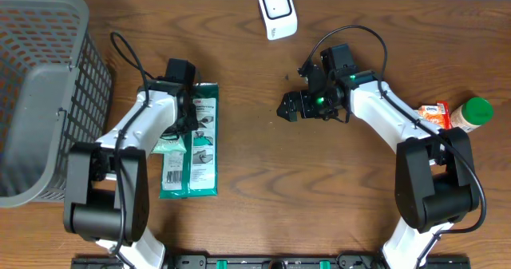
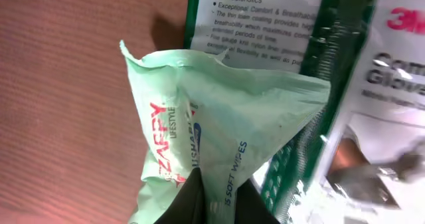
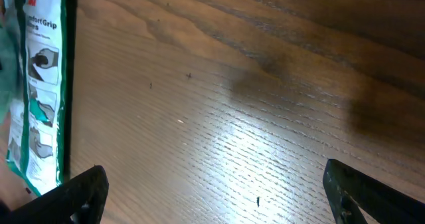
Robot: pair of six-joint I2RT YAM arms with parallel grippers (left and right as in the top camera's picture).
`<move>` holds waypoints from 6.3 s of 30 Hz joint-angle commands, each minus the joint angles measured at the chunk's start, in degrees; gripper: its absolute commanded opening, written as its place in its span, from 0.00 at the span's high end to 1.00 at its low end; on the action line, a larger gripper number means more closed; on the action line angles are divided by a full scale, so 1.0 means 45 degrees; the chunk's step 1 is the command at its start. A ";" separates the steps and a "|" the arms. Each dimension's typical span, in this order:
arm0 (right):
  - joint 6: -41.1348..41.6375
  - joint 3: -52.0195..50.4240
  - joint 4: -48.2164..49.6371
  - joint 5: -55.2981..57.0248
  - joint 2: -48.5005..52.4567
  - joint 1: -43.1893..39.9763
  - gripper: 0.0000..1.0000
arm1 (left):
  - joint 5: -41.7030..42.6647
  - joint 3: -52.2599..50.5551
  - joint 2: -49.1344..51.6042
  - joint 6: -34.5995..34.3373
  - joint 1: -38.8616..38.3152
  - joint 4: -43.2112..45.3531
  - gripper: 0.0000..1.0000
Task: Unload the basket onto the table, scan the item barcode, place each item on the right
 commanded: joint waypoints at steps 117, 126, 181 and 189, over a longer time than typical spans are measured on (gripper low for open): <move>-0.1311 0.0228 -0.1243 -0.3487 -0.0583 -0.1758 0.55 | 0.8485 -0.1156 0.1957 -0.0024 -0.2293 0.2803 0.88; -0.0967 0.0228 -0.1234 -0.3555 -0.0583 -0.1297 0.67 | 1.0598 -0.1107 0.1146 -0.0869 -0.2297 0.3206 0.89; 0.2662 -0.2346 0.1457 -0.1831 -0.0573 0.2127 0.84 | 0.7864 -0.0806 0.0665 -0.0831 -0.2147 0.6552 0.88; 0.1928 -0.1433 0.0884 -0.1836 -0.1253 0.0981 0.60 | 0.7839 -0.0879 -0.0792 -0.1059 -0.2079 0.5032 0.83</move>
